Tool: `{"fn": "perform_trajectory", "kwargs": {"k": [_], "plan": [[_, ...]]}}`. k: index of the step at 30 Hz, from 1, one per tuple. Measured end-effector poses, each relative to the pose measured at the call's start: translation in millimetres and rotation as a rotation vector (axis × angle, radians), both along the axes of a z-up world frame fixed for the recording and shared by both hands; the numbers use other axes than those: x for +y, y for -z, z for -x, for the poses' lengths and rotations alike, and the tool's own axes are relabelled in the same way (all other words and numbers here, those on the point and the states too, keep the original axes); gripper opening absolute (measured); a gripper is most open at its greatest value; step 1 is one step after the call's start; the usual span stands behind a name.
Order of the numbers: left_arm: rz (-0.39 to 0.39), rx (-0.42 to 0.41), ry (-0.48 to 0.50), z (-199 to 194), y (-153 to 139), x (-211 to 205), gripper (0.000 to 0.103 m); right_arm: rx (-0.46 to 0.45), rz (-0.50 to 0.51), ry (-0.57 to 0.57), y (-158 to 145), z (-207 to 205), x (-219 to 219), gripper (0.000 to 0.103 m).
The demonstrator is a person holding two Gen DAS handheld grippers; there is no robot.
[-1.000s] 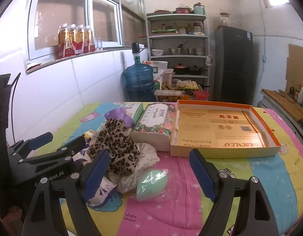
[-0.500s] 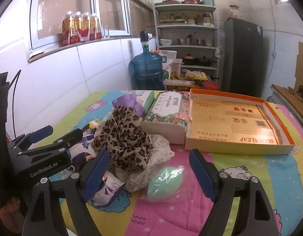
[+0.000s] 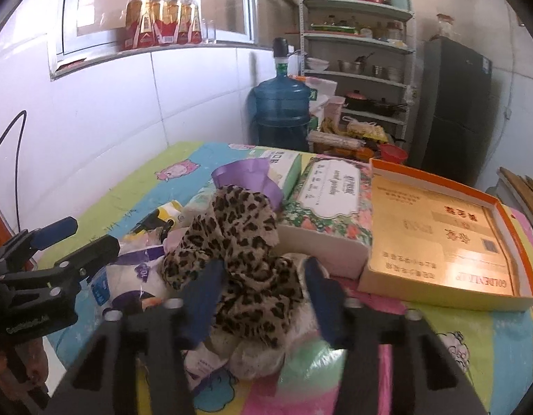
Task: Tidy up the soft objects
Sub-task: 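Grasp the leopard-print scrunchie with the right gripper while the left gripper grasps the white-blue bag, then carry the scrunchie and bag over the orange-rimmed box with both grippers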
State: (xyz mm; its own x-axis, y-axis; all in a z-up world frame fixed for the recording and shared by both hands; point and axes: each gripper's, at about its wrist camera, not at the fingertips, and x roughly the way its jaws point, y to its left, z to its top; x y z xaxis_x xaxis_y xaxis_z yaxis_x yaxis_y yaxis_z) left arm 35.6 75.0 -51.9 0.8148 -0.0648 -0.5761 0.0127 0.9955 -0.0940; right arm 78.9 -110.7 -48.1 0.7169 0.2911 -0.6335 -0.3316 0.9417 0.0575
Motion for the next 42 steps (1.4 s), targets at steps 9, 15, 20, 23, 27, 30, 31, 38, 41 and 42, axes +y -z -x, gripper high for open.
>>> {"fn": "perform_trajectory", "kwargs": {"k": [9, 15, 20, 23, 27, 30, 31, 38, 41, 42], "plan": [[0.023, 0.015, 0.123, 4, 5, -16, 0.088, 0.003, -0.067, -0.014, -2, 1, -10, 0.010], [0.045, 0.039, 0.169, 4, 15, -28, 0.088, -0.041, -0.078, -0.005, -15, 11, -18, 0.010], [0.079, 0.055, 0.204, 2, 22, -37, 0.084, -0.055, -0.082, 0.006, -19, 18, -24, 0.010], [0.098, 0.031, 0.210, 5, 21, -40, 0.066, -0.060, -0.089, 0.018, -21, 20, -29, 0.010], [0.130, -0.017, 0.236, 14, 10, -39, 0.037, -0.063, -0.100, 0.031, -22, 24, -35, 0.010], [0.119, -0.028, 0.241, 18, 4, -42, 0.022, -0.068, -0.109, 0.028, -23, 26, -37, 0.010], [0.116, -0.029, 0.246, 20, 3, -44, 0.022, -0.070, -0.112, 0.026, -24, 27, -38, 0.010], [0.119, -0.079, 0.266, 34, -15, -51, 0.019, -0.091, -0.134, 0.028, -28, 32, -48, 0.010], [0.117, -0.105, 0.273, 37, -26, -55, 0.019, -0.109, -0.146, 0.032, -34, 36, -54, 0.010], [0.114, -0.114, 0.277, 37, -30, -57, 0.019, -0.115, -0.150, 0.033, -36, 37, -57, 0.010]]}}
